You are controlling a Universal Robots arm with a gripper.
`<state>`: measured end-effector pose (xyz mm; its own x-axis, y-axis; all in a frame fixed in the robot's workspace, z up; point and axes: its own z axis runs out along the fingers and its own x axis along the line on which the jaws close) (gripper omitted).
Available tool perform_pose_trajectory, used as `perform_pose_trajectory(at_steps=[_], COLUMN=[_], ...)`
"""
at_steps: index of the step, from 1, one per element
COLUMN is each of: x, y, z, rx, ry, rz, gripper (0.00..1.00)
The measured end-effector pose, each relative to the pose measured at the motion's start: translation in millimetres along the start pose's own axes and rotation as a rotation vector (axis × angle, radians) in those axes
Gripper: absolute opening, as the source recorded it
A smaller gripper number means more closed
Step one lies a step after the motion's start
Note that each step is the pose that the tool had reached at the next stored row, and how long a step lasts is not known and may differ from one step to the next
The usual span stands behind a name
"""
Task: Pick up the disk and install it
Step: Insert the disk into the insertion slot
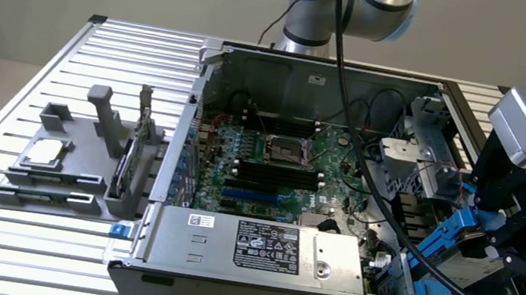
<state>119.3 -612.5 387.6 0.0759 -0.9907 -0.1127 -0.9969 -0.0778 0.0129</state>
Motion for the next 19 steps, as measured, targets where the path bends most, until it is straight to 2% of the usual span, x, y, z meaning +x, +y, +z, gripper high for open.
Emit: perform_pose_trajectory(at_steps=[19], x=[0.0], y=[0.0], z=[0.0], rx=[0.0000], ry=[0.0000], rz=[0.000], gripper=[0.32])
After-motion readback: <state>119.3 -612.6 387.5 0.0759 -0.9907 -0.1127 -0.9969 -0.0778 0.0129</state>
